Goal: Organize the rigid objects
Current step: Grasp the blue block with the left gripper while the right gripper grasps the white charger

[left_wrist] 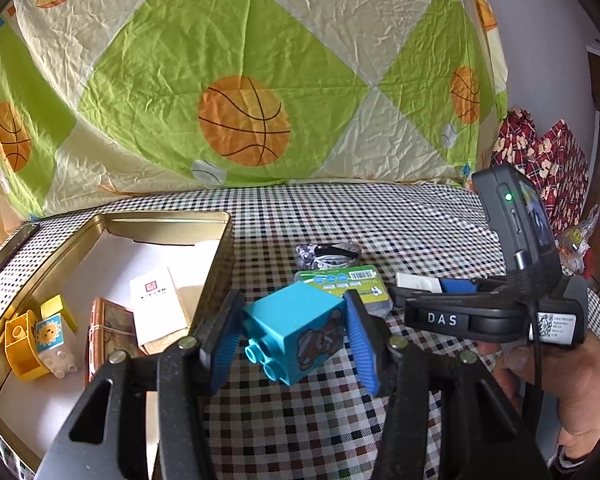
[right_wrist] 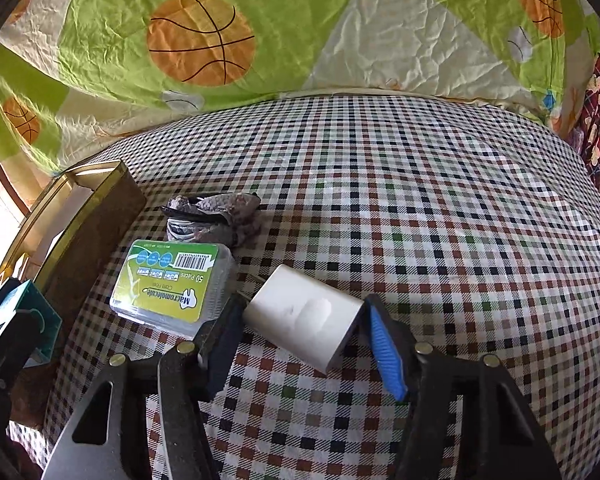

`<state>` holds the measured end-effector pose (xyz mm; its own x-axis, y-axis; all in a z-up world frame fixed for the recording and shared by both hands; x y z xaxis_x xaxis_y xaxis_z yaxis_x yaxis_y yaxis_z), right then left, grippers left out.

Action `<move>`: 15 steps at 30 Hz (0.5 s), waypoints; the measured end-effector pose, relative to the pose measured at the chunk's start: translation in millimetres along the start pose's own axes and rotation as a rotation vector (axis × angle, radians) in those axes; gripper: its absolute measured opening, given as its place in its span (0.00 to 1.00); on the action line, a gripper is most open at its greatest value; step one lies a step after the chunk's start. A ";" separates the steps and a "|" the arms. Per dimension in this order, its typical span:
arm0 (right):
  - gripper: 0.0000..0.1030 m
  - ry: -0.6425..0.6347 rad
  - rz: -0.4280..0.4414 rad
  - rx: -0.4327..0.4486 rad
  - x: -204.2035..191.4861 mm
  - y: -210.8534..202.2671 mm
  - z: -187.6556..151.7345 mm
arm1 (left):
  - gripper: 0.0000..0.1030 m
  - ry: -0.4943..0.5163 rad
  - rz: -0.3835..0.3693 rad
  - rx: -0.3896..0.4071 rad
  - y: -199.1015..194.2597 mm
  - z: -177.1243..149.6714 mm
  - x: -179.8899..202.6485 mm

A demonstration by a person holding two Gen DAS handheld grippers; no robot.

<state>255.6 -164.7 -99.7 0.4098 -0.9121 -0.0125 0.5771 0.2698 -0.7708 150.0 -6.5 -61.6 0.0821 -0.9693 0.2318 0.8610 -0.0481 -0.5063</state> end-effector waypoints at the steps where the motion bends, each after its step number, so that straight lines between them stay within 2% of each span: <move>1: 0.60 0.002 0.007 0.003 0.4 -1.1 -0.9 | 0.48 0.000 -0.001 0.000 0.0 0.0 -0.1; 4: 0.60 0.020 0.017 0.016 2.9 -5.4 -2.8 | 0.48 0.000 -0.002 0.001 -0.4 -0.4 0.2; 8: 0.60 0.043 0.001 0.080 5.8 -21.4 -6.9 | 0.48 0.001 -0.004 0.016 -3.1 0.2 0.8; 15: 0.60 0.007 -0.034 0.146 -0.2 -39.0 -8.8 | 0.48 0.011 0.005 0.040 -7.3 -0.4 3.0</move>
<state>226.8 -177.8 -75.2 0.3833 -0.9236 0.0069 0.6872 0.2802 -0.6703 143.8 -9.1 -57.6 0.0816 -0.9720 0.2203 0.8800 -0.0335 -0.4738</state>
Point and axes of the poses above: each gripper's, at about its wrist camera, not at the fingertips, and y roughly the way its jaws point, x to its right, z to its top, the point moved 3 cm from there along y, roughly the way its jaws point, and after that the axes turned 11 degrees about -y, right-handed, at the moved point
